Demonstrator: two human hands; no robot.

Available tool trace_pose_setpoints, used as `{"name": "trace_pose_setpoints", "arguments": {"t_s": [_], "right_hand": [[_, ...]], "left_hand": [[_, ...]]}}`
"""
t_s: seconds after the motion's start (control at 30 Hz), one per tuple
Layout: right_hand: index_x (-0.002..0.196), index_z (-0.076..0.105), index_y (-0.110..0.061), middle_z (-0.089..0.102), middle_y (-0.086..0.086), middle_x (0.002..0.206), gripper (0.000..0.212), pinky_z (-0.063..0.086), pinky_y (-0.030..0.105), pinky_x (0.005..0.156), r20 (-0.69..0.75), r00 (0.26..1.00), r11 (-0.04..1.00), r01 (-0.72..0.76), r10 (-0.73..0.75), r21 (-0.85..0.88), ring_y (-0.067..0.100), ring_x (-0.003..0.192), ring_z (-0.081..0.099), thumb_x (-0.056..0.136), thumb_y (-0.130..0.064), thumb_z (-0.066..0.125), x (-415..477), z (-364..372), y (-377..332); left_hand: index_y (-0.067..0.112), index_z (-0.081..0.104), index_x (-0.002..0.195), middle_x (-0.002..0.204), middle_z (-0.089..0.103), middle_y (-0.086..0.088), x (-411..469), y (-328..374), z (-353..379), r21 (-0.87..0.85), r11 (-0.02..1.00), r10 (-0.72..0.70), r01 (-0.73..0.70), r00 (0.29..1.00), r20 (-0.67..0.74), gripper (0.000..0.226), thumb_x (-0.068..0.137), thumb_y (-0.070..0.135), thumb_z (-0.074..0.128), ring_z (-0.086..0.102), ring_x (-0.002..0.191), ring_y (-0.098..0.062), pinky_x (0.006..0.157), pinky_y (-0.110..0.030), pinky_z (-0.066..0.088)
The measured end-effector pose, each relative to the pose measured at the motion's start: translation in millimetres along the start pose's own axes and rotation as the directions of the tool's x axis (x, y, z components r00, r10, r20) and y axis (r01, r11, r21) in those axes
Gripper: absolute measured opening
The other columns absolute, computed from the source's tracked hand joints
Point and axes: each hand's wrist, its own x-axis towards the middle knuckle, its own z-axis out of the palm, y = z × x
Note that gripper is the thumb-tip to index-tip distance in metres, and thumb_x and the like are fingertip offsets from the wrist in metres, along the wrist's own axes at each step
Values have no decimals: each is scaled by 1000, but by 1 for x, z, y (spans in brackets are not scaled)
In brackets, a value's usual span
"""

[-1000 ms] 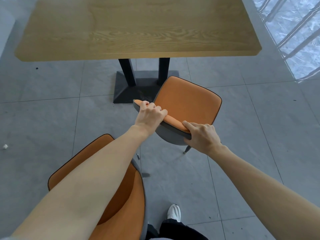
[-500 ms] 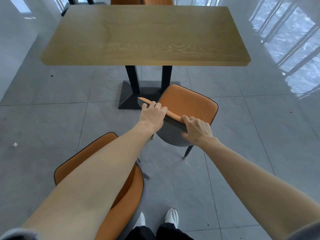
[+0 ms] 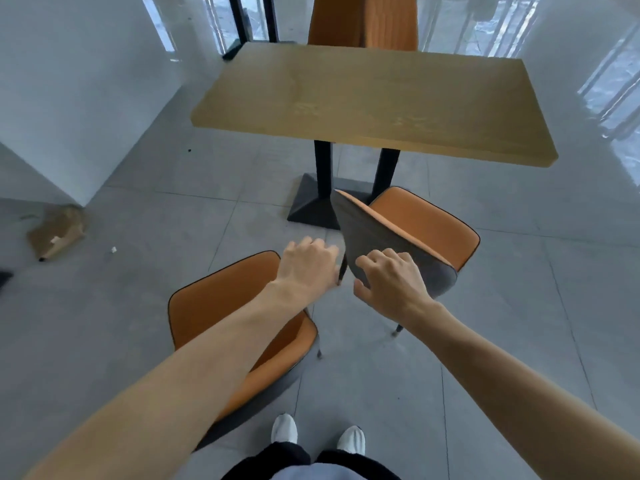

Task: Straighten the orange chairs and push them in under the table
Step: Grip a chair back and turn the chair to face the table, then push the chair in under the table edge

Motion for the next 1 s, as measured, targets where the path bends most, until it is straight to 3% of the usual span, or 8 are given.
{"name": "trace_pose_setpoints", "arguments": {"t_s": [0.3,0.47,0.6,0.67,0.77,0.83,1.0], "right_hand": [[113,60,-16,66,4,106,34,49,36,85,161,942,943,260,-295,207,22,95,58,91,-40,52,-34,26,-123],[129,51,-22,58,2,128,51,41,40,98,345,842,907,355,-416,226,23,119,48,88,-51,53,-51,52,-172],[135,42,-28,51,-3,135,70,33,40,105,455,798,913,396,-395,100,21,124,44,78,-65,56,-61,78,-182],[136,41,-27,52,-3,135,72,31,41,106,443,822,918,395,-357,7,23,123,47,76,-63,59,-63,92,-188],[126,51,-26,61,-2,125,60,34,41,101,369,877,931,358,-307,-78,24,115,55,75,-54,65,-65,103,-196],[120,56,-26,65,-3,118,55,38,40,97,357,889,934,342,-287,-100,24,109,60,73,-53,67,-64,105,-198],[100,63,-24,71,-5,96,42,46,38,87,348,897,937,330,-274,-113,23,90,66,69,-53,63,-57,110,-192]], "left_hand": [[17,60,116,112,66,-4,-144,-71,16,-137,971,-198,196,980,2,28,93,32,52,59,102,-20,83,-35,52],[19,57,122,120,64,-3,-226,-101,34,-256,925,-283,281,959,32,36,92,38,51,57,108,-19,85,-33,49],[21,44,133,131,56,-1,-274,-112,66,-310,907,-227,285,951,212,62,87,62,42,49,118,-21,95,-41,47],[22,33,138,136,50,-1,-291,-119,84,-285,916,-194,283,932,306,76,81,72,38,45,121,-23,98,-44,43],[23,26,142,138,47,-2,-303,-122,103,-244,931,-187,270,931,314,84,77,71,48,45,122,-25,100,-45,41],[22,33,138,131,53,-2,-300,-121,108,-258,919,-229,299,936,268,77,77,62,57,52,116,-24,94,-42,46],[19,57,118,99,71,-1,-290,-123,114,-242,925,-265,293,954,141,51,74,40,70,67,84,-22,65,-35,56]]}}
